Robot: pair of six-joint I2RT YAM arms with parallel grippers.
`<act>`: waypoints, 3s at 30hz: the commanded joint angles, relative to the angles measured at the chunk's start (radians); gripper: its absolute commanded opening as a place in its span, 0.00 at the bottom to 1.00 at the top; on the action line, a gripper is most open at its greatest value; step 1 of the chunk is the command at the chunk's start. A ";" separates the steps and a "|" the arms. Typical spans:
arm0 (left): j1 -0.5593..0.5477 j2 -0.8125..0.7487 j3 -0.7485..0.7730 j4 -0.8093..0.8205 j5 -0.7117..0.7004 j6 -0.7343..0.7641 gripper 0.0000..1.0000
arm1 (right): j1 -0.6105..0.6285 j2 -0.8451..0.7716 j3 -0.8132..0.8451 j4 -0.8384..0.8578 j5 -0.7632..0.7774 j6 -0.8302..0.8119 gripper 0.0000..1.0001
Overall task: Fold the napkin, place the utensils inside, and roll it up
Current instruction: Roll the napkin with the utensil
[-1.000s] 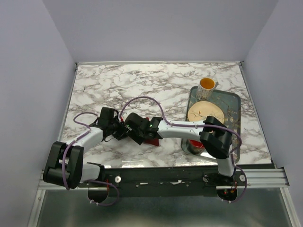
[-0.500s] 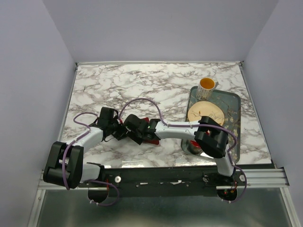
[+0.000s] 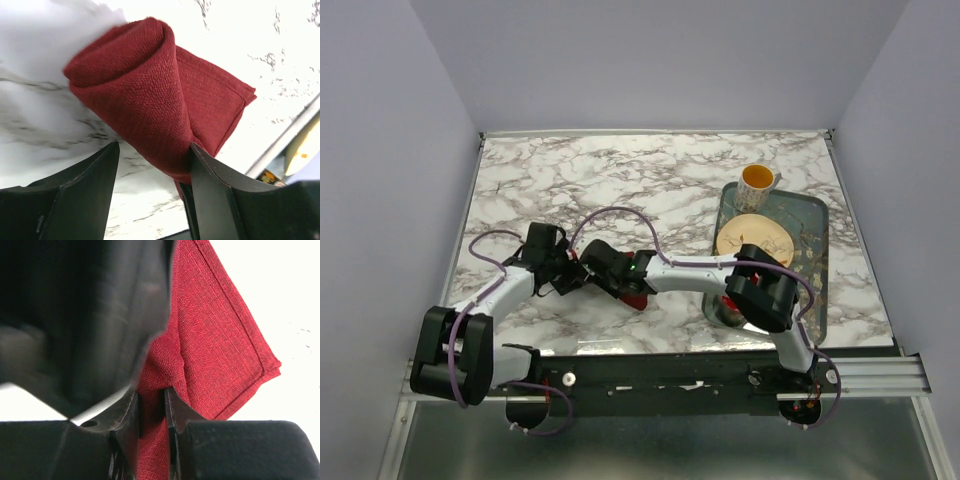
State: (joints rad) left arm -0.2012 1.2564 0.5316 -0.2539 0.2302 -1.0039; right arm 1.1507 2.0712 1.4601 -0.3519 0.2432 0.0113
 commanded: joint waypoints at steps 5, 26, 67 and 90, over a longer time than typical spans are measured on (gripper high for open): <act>0.052 -0.087 0.041 -0.143 -0.066 0.114 0.66 | -0.130 -0.017 -0.053 0.014 -0.434 0.113 0.22; -0.062 -0.060 0.088 -0.053 -0.012 0.038 0.66 | -0.338 0.121 -0.081 0.122 -1.061 0.217 0.31; -0.070 0.132 -0.025 0.114 0.020 -0.021 0.53 | -0.286 -0.069 0.026 -0.165 -0.557 0.125 0.60; -0.070 0.115 -0.021 0.097 0.055 -0.056 0.52 | -0.011 -0.088 -0.017 -0.079 0.027 0.093 0.53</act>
State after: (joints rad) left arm -0.2707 1.3643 0.5369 -0.1028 0.2714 -1.0622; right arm 1.1378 1.9354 1.4380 -0.4492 0.1829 0.1356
